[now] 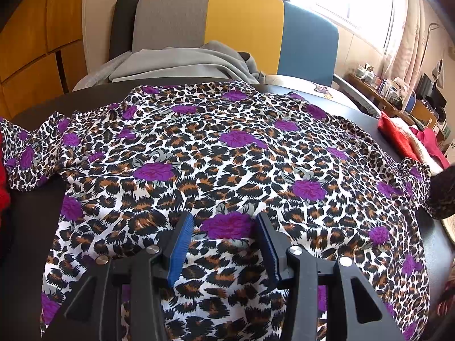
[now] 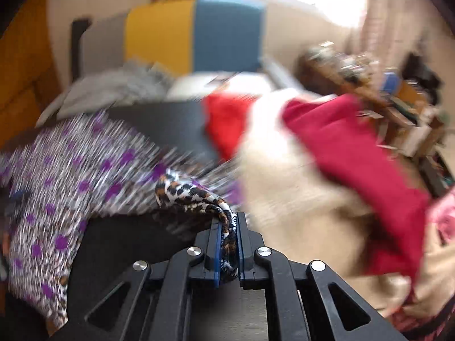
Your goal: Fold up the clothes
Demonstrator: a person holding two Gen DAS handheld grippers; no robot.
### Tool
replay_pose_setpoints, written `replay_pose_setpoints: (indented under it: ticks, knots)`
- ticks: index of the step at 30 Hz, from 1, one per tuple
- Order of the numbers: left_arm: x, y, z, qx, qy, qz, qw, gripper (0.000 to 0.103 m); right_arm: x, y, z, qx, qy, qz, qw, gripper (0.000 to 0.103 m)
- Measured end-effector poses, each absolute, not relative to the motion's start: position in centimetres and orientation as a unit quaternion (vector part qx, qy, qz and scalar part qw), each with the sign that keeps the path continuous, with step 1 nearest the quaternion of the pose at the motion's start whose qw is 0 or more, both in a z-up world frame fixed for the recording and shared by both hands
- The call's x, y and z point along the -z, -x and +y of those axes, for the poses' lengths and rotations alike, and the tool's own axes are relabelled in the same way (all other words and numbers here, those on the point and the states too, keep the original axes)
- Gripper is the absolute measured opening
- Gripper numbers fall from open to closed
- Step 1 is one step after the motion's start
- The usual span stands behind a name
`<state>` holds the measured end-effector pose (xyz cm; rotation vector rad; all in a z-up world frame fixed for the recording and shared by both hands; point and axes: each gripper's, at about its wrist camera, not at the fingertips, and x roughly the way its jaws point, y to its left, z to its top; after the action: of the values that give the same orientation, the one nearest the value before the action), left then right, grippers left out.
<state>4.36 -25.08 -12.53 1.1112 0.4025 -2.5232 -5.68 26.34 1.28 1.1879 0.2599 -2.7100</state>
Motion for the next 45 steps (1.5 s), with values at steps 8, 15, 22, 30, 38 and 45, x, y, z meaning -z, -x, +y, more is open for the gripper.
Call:
replay_pose_setpoints:
  ticks: [8, 15, 22, 30, 38, 45]
  knots:
    - [12.6, -4.1, -25.0, 0.889, -0.399, 0.131, 0.182, 0.047, -0.2, 5.3, 38.8, 0.894, -0.438, -0.024, -0.095, 0.018]
    - [10.6, -1.7, -23.7, 0.883, -0.429, 0.088, 0.169, 0.044, -1.8, 2.1, 37.7, 0.910, -0.403, -0.004, -0.096, 0.068]
    - [8.0, 4.9, -17.9, 0.898, -0.432, 0.029, 0.071, 0.044, -0.5, 4.4, 24.5, 0.882, -0.440, 0.100, 0.140, 0.073]
    - [7.5, 13.0, -12.3, 0.894, -0.440, -0.078, -0.019, 0.044, 2.7, 7.5, 18.1, 0.840, -0.472, 0.061, 0.261, 0.073]
    - [11.6, 19.6, -13.5, 0.878, -0.471, -0.077, 0.039, 0.052, 8.1, 13.8, 12.5, 0.787, -0.538, 0.044, 0.301, 0.073]
    - [12.3, 23.6, -18.2, 0.878, -0.461, 0.026, 0.124, 0.094, 9.5, 18.4, 11.7, 0.846, -0.483, 0.085, 0.210, 0.095]
